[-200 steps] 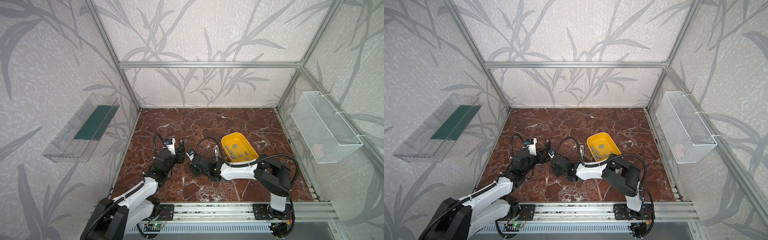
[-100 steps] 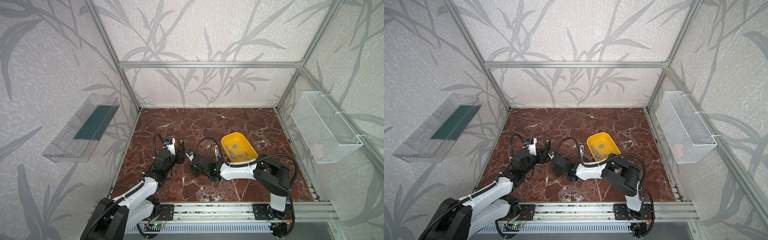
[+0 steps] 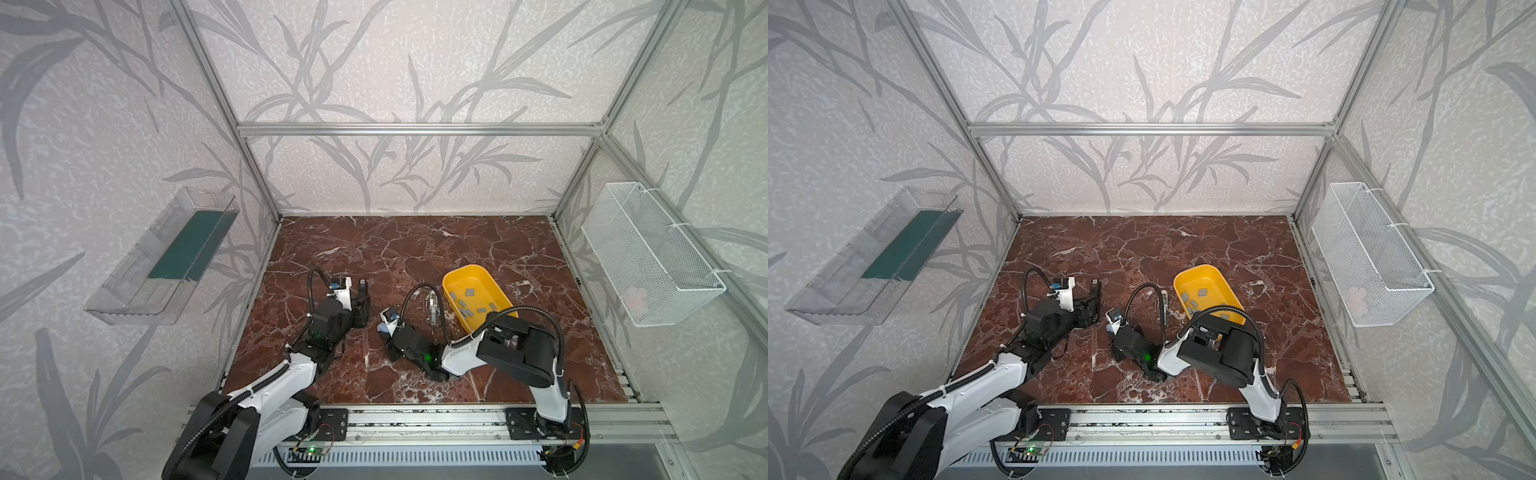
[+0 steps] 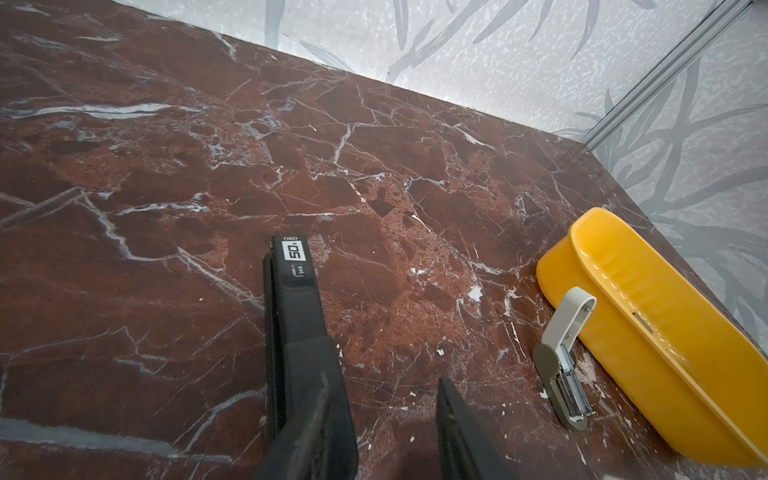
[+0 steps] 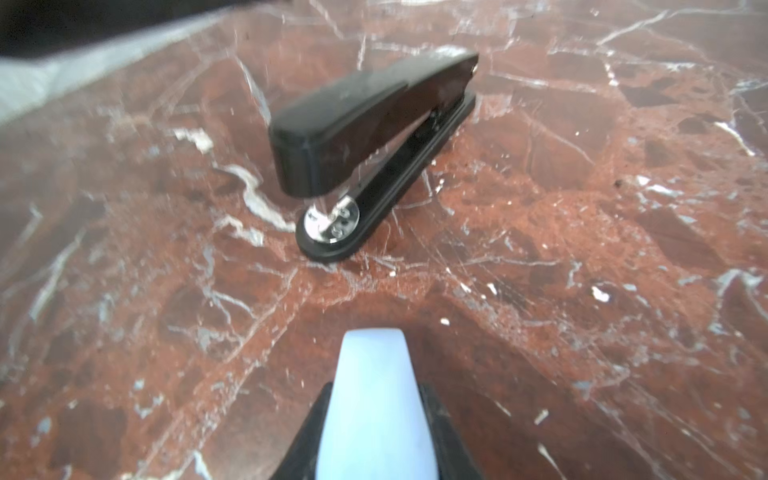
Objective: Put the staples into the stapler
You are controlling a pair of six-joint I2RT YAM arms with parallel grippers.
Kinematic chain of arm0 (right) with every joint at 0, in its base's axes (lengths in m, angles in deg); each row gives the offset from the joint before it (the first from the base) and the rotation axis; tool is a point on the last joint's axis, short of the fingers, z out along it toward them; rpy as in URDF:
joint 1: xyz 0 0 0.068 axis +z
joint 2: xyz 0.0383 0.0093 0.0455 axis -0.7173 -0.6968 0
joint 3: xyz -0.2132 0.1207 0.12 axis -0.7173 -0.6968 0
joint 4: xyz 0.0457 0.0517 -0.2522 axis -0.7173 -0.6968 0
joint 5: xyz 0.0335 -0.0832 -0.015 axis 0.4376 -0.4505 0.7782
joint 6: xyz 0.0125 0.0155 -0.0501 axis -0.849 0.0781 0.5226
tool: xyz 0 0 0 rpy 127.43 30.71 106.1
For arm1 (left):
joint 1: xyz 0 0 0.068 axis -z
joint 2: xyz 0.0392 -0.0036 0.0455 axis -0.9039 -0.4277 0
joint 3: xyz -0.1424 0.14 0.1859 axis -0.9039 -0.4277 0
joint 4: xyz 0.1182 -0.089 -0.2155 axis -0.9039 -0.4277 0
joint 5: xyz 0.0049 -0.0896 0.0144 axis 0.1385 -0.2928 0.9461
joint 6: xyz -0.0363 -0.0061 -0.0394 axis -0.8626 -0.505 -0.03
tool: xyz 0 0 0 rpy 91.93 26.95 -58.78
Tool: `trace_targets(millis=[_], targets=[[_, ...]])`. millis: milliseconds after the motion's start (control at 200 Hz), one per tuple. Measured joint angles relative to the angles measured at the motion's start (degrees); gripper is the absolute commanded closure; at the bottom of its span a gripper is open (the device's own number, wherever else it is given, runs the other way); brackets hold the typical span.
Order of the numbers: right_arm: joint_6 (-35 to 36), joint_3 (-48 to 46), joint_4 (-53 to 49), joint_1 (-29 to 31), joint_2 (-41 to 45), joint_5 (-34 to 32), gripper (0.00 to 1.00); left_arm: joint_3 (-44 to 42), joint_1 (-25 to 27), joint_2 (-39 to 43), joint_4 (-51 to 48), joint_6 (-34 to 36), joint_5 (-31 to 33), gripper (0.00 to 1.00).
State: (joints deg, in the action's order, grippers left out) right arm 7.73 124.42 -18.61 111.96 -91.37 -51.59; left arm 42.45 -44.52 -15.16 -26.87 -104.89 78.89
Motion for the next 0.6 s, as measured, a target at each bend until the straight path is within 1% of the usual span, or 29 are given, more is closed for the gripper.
trace_targets(millis=[90, 170, 200, 265, 330, 475, 600], targets=[[-0.7, -0.6, 1.1, 0.0, 0.5, 0.2, 0.67, 0.0, 0.0, 0.0, 0.1, -0.1, -0.1, 0.57], [-0.7, -0.1, -3.0, -0.1, 2.2, 0.4, 0.64, 0.0, 0.0, 0.1, 0.1, -0.1, -0.2, 0.57], [-0.6, 0.4, -4.9, -0.3, 2.8, 0.6, 0.60, 0.0, 0.0, 0.2, 0.0, -0.1, -0.2, 0.57], [-0.4, 1.7, -9.2, -0.5, 3.9, 1.1, 0.45, 0.0, 0.0, 0.7, -0.1, -0.1, -0.2, 0.57], [0.2, 2.5, -13.1, -0.6, 5.2, 1.6, 0.39, 0.0, 0.0, 1.2, -0.2, -0.1, -0.1, 0.57], [1.1, 3.7, -21.2, -0.7, 9.4, 1.9, 0.37, 0.0, 0.0, 1.7, -0.2, -0.1, -0.1, 0.57], [2.2, 5.6, -26.4, -0.7, 14.0, 1.6, 0.38, 0.0, 0.0, 1.5, -0.1, -0.1, -0.2, 0.57]])
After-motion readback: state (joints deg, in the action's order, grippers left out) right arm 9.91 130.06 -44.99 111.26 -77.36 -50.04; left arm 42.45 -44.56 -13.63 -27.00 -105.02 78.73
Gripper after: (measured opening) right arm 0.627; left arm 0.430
